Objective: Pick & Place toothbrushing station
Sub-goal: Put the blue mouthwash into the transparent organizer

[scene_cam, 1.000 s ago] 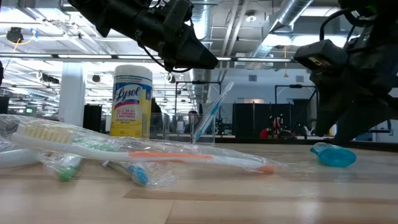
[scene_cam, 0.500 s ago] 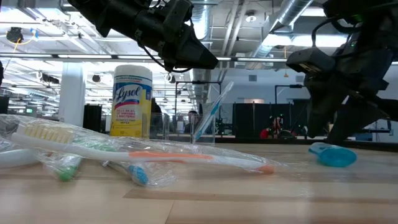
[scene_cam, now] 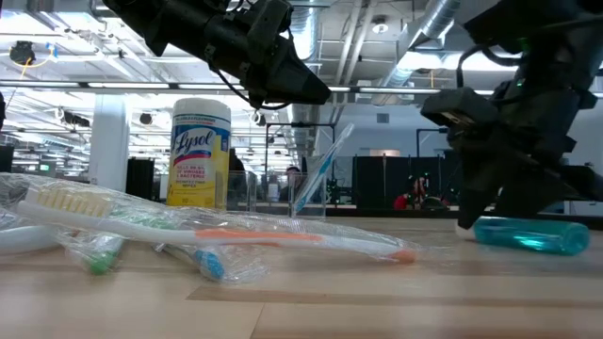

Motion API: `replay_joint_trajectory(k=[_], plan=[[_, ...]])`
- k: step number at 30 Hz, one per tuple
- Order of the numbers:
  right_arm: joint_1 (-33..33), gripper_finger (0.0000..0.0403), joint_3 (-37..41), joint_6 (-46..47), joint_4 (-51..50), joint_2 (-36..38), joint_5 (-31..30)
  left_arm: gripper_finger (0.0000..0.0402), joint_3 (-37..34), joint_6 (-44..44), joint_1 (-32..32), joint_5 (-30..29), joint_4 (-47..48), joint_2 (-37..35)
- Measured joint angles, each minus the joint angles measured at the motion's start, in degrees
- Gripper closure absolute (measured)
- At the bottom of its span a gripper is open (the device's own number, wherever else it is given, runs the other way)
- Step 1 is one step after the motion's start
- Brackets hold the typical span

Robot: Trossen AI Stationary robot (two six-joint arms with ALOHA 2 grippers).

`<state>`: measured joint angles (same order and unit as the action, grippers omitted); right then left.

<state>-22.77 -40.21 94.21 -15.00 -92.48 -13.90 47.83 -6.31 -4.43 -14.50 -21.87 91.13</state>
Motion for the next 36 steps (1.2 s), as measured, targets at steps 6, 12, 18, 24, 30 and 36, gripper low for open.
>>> replay_joint_trajectory(k=[6, 12, 18, 24, 30, 36], plan=[[1.64, 0.0266, -0.86, -3.70, -0.24, -0.10, 2.63, 0.0315, 0.00, 0.00, 0.00, 0.00, -0.01, -0.02], [2.83, 0.0277, -2.55, -6.37, -2.07, -1.23, 4.94, 0.0315, 0.00, 0.00, 0.00, 0.00, -0.01, 0.00], [3.02, 0.0289, -3.88, -8.58, -4.27, -1.36, 6.10, 0.0315, 0.00, 0.00, 0.00, 0.00, -0.04, 0.00], [3.02, 0.0312, -4.33, -10.35, -5.18, -1.36, 6.50, 0.0315, 0.00, 0.00, 0.00, 0.00, -0.01, 0.00], [2.98, 0.0323, -4.37, -11.08, -5.25, -1.34, 6.49, 0.0315, 0.00, 0.00, 0.00, 0.00, -0.01, 0.00], [2.96, 0.0323, -4.37, -12.10, -5.25, -1.34, 5.48, 0.0315, 0.00, 0.00, 0.02, 0.00, -0.01, 0.00]])
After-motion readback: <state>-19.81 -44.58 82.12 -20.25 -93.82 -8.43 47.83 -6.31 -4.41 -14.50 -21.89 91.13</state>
